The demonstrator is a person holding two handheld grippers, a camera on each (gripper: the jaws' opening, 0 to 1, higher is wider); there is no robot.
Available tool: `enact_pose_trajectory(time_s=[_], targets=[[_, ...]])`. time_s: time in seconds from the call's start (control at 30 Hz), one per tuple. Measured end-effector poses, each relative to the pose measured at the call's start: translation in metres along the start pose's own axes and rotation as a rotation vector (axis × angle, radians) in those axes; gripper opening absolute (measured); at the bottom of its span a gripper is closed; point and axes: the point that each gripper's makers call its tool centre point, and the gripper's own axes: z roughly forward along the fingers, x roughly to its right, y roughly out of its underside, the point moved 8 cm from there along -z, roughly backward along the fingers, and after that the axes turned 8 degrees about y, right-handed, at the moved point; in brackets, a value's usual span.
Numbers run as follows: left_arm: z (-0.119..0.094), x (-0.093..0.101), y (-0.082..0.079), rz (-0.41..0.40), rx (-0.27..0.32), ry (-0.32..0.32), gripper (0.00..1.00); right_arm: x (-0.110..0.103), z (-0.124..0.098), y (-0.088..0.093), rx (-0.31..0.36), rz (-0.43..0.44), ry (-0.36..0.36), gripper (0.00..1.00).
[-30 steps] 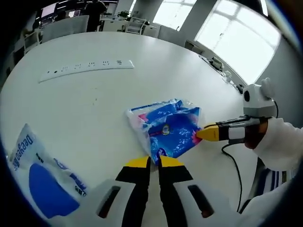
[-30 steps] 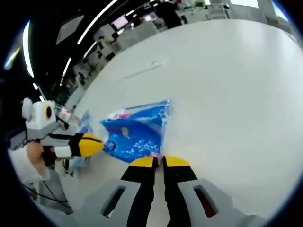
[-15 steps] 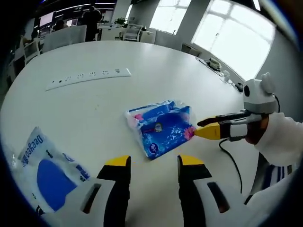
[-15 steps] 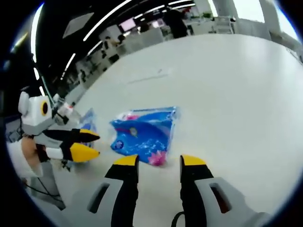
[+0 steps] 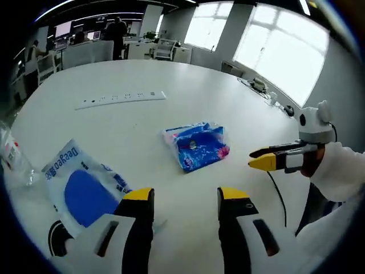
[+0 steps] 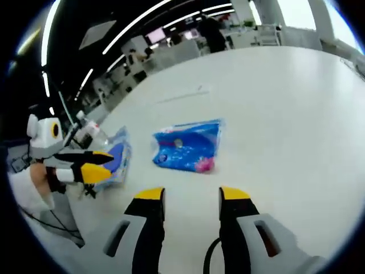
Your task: Arrange the tabletop items into an orderly group along one side of the table until the central work area is clear of visible clutter.
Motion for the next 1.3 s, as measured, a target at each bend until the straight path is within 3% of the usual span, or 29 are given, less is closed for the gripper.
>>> enact_pose_trajectory(time_s=[0.27, 0.8, 1.0, 1.3], targets=[[-0.025, -0.005, 0.016, -0.023, 0.017, -0.028, 0.43, -0.007, -0.016, 0.016, 0.002, 0.019, 0.002, 0.35], [-0.045, -0.012, 0.027, -0.078, 0.068, -0.076, 0.42, -0.017, -0.019, 0.020, -0.016, 0.006, -0.010, 0.34], [-0.058, -0.020, 0.043, -0.138, 0.081, -0.115, 0.42, -0.019, -0.019, 0.027, -0.032, 0.020, -0.021, 0.33], [-0.095, -0.036, 0.060, -0.276, 0.175, -0.204, 0.42, -0.027, -0.018, 0.040, -0.057, 0.031, -0.057, 0.32]])
